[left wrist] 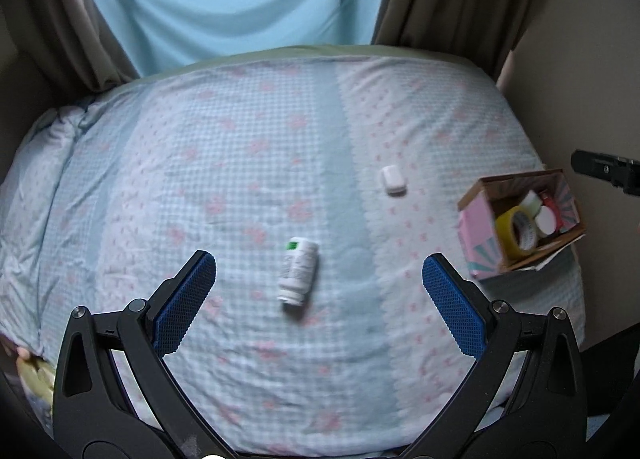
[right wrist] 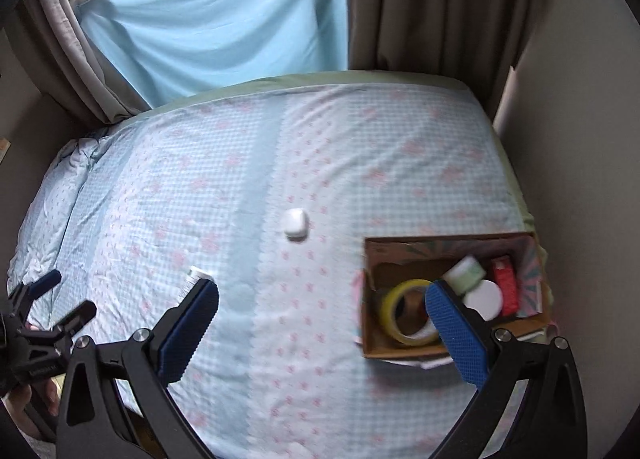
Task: Organize rigid objects
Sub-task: 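Withdraw both tools from the box toward the pill bottle and earbud case, then grasp the white pill bottle with the left tool while the right tool grasps the white earbud case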
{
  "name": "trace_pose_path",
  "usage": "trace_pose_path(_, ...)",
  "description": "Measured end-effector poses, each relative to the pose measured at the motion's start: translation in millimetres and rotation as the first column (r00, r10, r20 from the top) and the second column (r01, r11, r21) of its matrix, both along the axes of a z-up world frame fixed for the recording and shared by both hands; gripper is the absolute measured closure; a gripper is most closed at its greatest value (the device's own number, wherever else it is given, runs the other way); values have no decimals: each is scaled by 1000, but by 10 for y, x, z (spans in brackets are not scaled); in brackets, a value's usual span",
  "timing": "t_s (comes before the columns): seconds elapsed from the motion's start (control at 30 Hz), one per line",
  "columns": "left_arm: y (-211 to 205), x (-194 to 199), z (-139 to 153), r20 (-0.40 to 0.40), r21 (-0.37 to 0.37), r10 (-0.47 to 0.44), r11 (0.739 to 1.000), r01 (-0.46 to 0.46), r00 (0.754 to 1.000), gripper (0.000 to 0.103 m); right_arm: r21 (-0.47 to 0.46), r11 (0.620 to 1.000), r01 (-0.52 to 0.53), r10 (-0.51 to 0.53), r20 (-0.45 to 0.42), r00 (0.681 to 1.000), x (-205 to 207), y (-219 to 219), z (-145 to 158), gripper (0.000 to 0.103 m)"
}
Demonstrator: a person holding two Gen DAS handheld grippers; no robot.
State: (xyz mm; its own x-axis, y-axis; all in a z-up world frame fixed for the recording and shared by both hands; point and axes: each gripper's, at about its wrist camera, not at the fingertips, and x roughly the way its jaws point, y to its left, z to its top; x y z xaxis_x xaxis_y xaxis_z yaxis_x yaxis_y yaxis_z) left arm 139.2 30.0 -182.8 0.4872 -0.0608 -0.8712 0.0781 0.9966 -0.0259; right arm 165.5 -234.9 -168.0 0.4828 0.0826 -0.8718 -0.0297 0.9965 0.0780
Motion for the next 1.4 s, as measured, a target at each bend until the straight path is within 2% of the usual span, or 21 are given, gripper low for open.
trace_pose_path(0.2,274,125,-526,-47,9,-7,1000,8,999,0,-34,999,-13,13,-5,1000,263,391,-445,0)
trace_pose_path(0.37,310,397,-1165,-113,27,-43,999,46,993,1,-59,998,-24,24,-15,1000,597,592,-975,0)
trace_pose_path(0.53,303,643,-1759,-159,16,-37,999,40,987,1,-79,997,-17,16,-11,1000,907,645,-1506,0)
trace_pose_path(0.67,241,772,-2187,-197,11,-42,999,45,980,7,-97,995,-15,12,-31,999,1130,660,-1985,0)
trace_pose_path(0.8,131,919,-2599,-250,16,-67,997,73,966,10,-116,993,-24,18,-54,998,1314,666,-2337,0)
trace_pose_path(0.87,83,968,-2734,-269,15,-81,996,88,960,14,-126,992,-31,22,-75,997,1429,667,-2511,6)
trace_pose_path(1.07,19,1031,-2982,-300,13,-92,995,101,949,15,-145,988,-47,31,-113,993,1652,664,-2805,10)
trace_pose_path(1.1,16,1041,-3012,-306,13,-91,995,100,948,15,-144,988,-52,35,-123,992,1689,668,-2847,16)
trace_pose_path(1.17,8,1063,-3072,-319,12,-88,995,97,944,15,-145,987,-64,42,-149,988,1756,684,-2931,20)
trace_pose_path(1.3,-53,1104,-3110,-317,22,-103,993,116,943,15,-162,984,-80,55,-151,987,1860,720,-2996,21)
trace_pose_path(1.37,-54,1124,-3113,-318,21,-111,992,124,942,17,-176,981,-82,55,-149,987,1918,740,-3015,29)
trace_pose_path(1.4,-65,1129,-3108,-319,19,-115,992,127,941,23,-171,982,-79,54,-149,987,1950,741,-3019,33)
